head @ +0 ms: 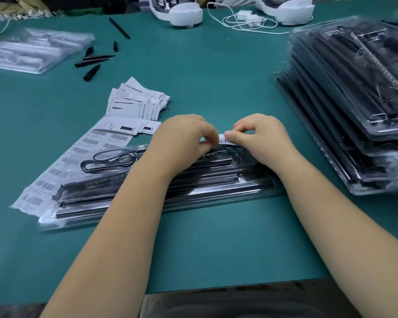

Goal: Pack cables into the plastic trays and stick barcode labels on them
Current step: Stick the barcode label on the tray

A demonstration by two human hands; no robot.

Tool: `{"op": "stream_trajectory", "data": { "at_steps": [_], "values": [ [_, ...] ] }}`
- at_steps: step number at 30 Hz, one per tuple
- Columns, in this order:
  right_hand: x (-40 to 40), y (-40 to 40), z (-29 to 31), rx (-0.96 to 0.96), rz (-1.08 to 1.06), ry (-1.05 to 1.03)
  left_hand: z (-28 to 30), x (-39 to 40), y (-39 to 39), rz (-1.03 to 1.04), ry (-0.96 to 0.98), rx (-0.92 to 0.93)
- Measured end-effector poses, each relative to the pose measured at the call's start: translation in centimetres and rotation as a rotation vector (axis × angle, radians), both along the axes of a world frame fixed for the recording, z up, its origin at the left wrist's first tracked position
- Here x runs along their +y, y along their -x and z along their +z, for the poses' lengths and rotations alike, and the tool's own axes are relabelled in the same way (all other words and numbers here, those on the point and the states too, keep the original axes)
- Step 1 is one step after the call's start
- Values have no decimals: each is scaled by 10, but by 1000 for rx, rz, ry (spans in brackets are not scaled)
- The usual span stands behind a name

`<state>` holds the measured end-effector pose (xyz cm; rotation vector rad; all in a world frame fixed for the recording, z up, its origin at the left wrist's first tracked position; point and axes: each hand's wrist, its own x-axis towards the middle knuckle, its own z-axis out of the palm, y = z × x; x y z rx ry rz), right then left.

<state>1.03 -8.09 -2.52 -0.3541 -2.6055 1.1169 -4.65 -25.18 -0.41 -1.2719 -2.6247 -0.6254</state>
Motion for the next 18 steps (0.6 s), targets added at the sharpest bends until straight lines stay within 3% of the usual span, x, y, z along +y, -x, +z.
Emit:
{"op": "stream_trajectory", "data": {
  "at_steps": [5,14,18],
  "values": [
    [6,2,-5,-9,-77,74,-1,6,-3,19,55,-30],
    [3,7,-6,-37,-51,-77,-2,7,-3,43,77,-65],
    [4,8,-6,-57,-34,-82,-1,5,-1,50,102,-165]
  ]
}}
